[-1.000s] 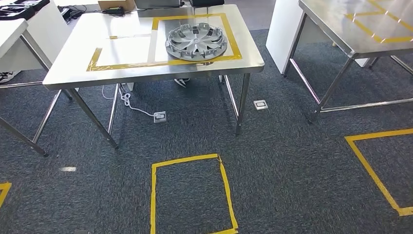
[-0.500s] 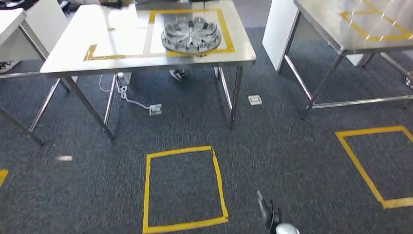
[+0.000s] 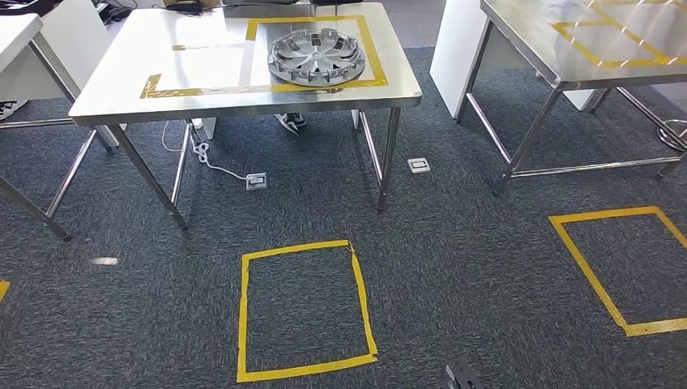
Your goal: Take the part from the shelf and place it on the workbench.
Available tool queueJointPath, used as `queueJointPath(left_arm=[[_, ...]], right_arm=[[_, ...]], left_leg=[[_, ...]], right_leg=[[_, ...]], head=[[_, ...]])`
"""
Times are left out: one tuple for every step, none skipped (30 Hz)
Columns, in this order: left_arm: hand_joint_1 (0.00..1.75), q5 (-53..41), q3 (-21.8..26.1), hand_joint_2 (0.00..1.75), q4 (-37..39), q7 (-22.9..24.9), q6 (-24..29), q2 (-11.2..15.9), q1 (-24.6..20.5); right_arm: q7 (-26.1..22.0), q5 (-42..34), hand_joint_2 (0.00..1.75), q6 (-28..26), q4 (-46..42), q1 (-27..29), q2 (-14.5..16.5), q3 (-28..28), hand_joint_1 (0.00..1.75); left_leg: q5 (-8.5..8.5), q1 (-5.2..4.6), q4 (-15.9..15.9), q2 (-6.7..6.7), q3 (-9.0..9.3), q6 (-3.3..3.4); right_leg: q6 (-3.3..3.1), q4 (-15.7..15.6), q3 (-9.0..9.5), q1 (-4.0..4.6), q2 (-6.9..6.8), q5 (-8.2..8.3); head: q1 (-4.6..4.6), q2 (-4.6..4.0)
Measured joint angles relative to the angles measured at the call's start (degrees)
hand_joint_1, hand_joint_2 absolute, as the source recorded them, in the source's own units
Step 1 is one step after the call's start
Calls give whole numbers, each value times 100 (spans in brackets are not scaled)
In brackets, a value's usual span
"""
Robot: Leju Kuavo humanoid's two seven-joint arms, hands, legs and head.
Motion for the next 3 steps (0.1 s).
queueJointPath(left_arm=[[0, 0, -1, 0, -72, -2, 0, 1, -38], [0, 0, -2, 0, -187, -6, -1, 1, -123], [0, 0, -2, 0, -259, -9, -1, -1, -167]], right_arm=[[2, 0, 0, 0, 65, 46, -3, -2, 0], [8, -1, 0, 0, 169, 129, -6, -4, 0], [10, -1, 0, 0, 231, 170, -8, -4, 0]], left_leg=[[30, 13, -22, -4, 2, 22], [68, 29, -49, -27, 1, 49], [92, 48, -74, -40, -1, 62]], right_leg=[[28, -7, -4, -5, 0, 5], [64, 21, -20, -12, 24, -28], [76, 34, -26, -9, 29, -45]], head=[[0, 0], [-2, 0], [-4, 0]])
